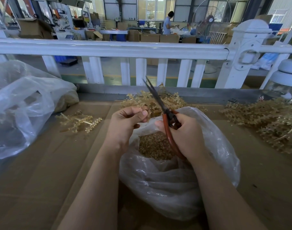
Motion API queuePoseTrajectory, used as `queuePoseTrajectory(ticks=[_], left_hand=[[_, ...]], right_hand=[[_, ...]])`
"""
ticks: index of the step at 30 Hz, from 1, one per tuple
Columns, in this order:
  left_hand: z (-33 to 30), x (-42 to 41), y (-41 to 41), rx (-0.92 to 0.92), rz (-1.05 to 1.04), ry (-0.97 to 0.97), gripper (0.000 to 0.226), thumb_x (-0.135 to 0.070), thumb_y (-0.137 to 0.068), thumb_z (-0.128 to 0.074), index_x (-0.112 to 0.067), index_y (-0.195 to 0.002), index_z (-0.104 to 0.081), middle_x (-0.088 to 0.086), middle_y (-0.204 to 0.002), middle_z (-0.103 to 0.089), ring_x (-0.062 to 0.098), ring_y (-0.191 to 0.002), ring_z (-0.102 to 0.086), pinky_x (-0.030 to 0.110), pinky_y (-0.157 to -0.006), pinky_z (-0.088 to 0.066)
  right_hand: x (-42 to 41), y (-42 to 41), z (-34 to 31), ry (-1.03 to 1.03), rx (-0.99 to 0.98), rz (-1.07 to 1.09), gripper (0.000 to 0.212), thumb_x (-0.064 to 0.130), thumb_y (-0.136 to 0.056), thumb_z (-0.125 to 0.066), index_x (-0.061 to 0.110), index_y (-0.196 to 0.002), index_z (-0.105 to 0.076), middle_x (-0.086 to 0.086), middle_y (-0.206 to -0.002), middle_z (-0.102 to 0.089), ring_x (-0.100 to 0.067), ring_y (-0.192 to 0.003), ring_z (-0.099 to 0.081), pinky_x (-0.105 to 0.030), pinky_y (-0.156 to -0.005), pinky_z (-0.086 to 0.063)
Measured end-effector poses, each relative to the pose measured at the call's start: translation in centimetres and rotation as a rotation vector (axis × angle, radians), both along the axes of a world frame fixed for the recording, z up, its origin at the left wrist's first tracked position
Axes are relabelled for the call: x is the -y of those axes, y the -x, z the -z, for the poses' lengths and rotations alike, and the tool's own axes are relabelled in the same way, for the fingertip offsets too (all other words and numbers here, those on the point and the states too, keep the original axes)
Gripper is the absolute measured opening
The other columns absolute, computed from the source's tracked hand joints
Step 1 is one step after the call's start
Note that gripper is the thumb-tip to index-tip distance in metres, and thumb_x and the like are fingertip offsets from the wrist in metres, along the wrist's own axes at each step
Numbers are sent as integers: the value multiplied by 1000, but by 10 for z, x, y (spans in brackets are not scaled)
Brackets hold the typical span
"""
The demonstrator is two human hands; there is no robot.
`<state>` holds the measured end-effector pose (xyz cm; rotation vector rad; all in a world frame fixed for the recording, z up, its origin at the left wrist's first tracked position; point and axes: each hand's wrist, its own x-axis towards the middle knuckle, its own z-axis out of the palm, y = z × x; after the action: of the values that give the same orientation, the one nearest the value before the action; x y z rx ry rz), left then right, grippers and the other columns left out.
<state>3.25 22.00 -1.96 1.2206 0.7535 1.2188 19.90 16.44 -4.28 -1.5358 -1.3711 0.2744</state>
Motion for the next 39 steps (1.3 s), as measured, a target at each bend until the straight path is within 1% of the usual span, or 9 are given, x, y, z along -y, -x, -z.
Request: queuePoseTrajectory(ticks=[3, 7, 9, 13, 18, 24, 29, 34, 39], left_hand=[[-1, 2, -2, -55, 5, -6, 21, -4, -79, -74, -21, -67, -76, -4, -83, -75, 7, -69, -59, 21, -65, -41], [-2, 9, -7, -33, 69, -6, 6, 5, -81, -69, 1, -85, -70, -8, -69, -72, -4, -57, -59, 8, -52, -43], [-2, 12, -10, -25, 98, -2, 6, 7, -83, -67, 2, -87, -67, -9, -62, -68, -4, -54, -59, 7, -49, -43], [-3, 15, -14, -34, 128, 22, 7, 8, -82, -67, 1, -85, -67, -9, -65, -71, -5, -54, -60, 6, -49, -42], [-3, 11, -10, -51, 181, 59, 9, -3, -72, -74, -6, -80, -71, 0, -77, -73, -1, -55, -60, 10, -52, -44], [0, 8, -7, -151, 140, 49, 21, -37, -67, -77, -17, -69, -70, 6, -82, -74, 7, -63, -53, 15, -58, -42], [2, 5, -8, -110, 69, 61, 13, -23, -71, -80, -17, -63, -72, 19, -84, -67, 11, -63, -52, 17, -56, -42], [2, 4, -9, -47, 50, 63, 10, -16, -71, -81, -9, -72, -74, 8, -68, -68, 10, -60, -52, 15, -52, -43], [3, 2, -8, 60, -61, 112, 7, -20, -67, -81, -15, -67, -76, 6, -67, -65, 9, -58, -49, 18, -54, -44]], right_hand=[[-1, 1, -2, -4, -152, -50, 45, 65, -75, -72, 20, -75, -73, 6, -65, -69, -8, -61, -65, -28, -59, -55], [0, 6, -4, -5, -311, -115, 42, 56, -77, -78, 22, -59, -63, 5, -50, -55, -10, -47, -51, -27, -49, -43], [-1, 7, -3, 4, -366, -136, 43, 55, -77, -78, 19, -59, -63, 3, -51, -52, -12, -48, -48, -29, -50, -40], [-4, 5, -1, 19, -353, -119, 32, 33, -85, -79, 9, -67, -69, 2, -50, -56, -7, -46, -49, -24, -48, -40], [-7, 4, 2, 11, -275, -77, 17, 25, -87, -76, 22, -71, -71, 9, -60, -69, -2, -54, -63, -13, -50, -46], [-8, 5, 3, 30, -186, -24, 20, 33, -89, -74, 20, -75, -71, 12, -66, -70, -3, -62, -66, -17, -55, -51], [-7, 5, 3, -4, -178, -19, 23, 40, -86, -73, 24, -71, -68, 14, -66, -70, -3, -63, -66, -17, -53, -51], [-8, 5, 5, 21, -141, -10, 20, 44, -87, -74, 28, -77, -70, 18, -70, -71, -1, -68, -68, -25, -62, -53], [-1, 3, 1, 65, 2, 19, 49, 84, -64, -60, 39, -85, -64, 30, -78, -68, 7, -79, -63, -19, -65, -46]])
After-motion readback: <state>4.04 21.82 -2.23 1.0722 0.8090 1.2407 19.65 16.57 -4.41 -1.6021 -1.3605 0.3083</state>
